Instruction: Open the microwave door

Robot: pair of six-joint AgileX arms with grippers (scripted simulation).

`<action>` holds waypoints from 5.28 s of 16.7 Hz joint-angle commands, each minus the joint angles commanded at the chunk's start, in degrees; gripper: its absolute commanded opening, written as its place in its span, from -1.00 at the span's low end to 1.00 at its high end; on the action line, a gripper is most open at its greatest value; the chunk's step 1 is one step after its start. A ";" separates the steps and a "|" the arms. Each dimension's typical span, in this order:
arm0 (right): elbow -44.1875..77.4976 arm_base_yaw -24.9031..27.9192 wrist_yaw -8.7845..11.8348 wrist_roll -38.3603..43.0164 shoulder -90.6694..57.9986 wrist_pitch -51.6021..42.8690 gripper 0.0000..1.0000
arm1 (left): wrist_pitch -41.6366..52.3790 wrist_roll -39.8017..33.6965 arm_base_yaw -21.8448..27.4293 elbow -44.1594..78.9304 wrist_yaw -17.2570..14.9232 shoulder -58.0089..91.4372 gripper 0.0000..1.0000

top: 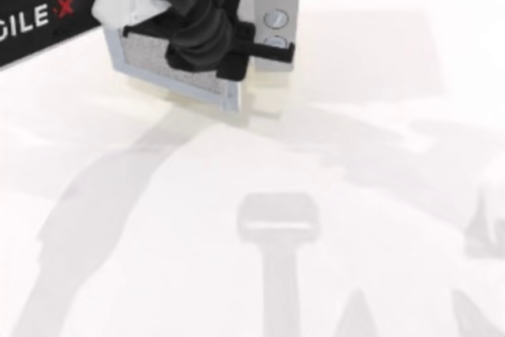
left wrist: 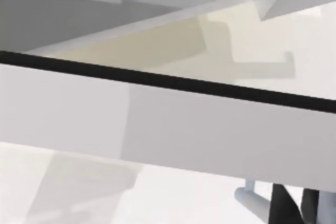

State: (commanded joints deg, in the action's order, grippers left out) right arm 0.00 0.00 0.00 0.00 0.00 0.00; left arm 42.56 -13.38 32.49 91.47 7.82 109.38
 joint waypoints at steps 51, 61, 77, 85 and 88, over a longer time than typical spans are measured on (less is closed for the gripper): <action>0.00 0.00 0.00 0.00 0.00 0.00 1.00 | -2.55 7.75 -1.70 -7.01 -4.83 -5.27 -1.00; 0.00 0.00 0.00 0.00 0.00 0.00 1.00 | -3.48 14.92 -4.10 -11.81 -8.59 -9.22 -1.00; 0.00 0.00 0.00 0.00 0.00 0.00 1.00 | -3.48 14.92 -4.10 -11.81 -8.59 -9.22 -1.00; 0.00 0.00 0.00 0.00 0.00 0.00 1.00 | -3.60 15.58 -4.16 -12.24 -9.39 -9.54 -1.00; 0.00 0.00 0.00 0.00 0.00 0.00 1.00 | -3.35 19.26 -5.58 -14.19 -11.26 -10.93 -1.00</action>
State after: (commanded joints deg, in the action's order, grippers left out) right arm 0.00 0.00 0.00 0.00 0.00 0.00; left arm 39.22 5.88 26.92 77.28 -3.44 98.45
